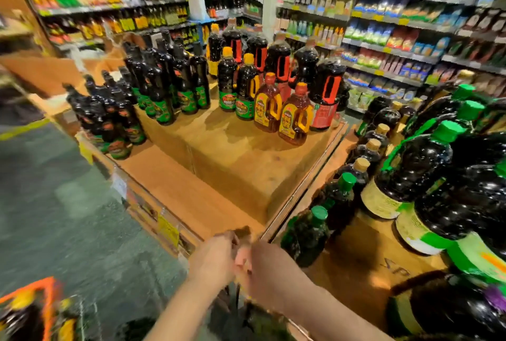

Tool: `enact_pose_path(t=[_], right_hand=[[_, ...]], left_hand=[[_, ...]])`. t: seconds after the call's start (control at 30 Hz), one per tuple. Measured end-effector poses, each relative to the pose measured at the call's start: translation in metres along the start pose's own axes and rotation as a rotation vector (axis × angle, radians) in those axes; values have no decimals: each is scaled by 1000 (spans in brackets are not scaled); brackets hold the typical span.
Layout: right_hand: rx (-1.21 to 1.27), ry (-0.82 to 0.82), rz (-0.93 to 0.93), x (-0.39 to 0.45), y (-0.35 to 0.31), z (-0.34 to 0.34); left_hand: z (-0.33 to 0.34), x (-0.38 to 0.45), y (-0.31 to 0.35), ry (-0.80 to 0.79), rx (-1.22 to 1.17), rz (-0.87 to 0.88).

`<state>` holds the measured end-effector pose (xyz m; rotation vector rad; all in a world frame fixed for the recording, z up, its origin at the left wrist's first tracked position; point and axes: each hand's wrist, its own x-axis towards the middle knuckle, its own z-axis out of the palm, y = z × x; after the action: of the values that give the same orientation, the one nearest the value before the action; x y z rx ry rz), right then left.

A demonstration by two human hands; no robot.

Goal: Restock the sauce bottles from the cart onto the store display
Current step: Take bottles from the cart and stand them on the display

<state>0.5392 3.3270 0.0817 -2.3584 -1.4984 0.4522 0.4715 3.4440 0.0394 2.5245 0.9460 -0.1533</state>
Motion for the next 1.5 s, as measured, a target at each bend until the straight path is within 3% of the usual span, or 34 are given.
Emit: enact_pose_path(t=[0.1,0.23,0.57,0.83,1.1,1.3,1.5], right_hand=[[-168,80,-161,-10,-16,8],[-20,-251,-353,-21,-38,34],[-85,-477,-789,-39,-179,109],[-123,-630,-851,-27,-269,181],[-325,-879,-847,-8,-322,260],[-445,-913,-965,39,-382,321],[-458,-886,-1036,69,-460,390]], left_hand=[[11,-42,-15,11,-34,-168],[18,-102,-46,86,-97,-389],[8,-251,-148,253,-184,-824],[37,-325,-223,235,-289,-1014],[63,-361,-273,240,-389,-1184],[68,-364,-322,222,-477,-1361],[71,-384,-399,196,-412,-1557]])
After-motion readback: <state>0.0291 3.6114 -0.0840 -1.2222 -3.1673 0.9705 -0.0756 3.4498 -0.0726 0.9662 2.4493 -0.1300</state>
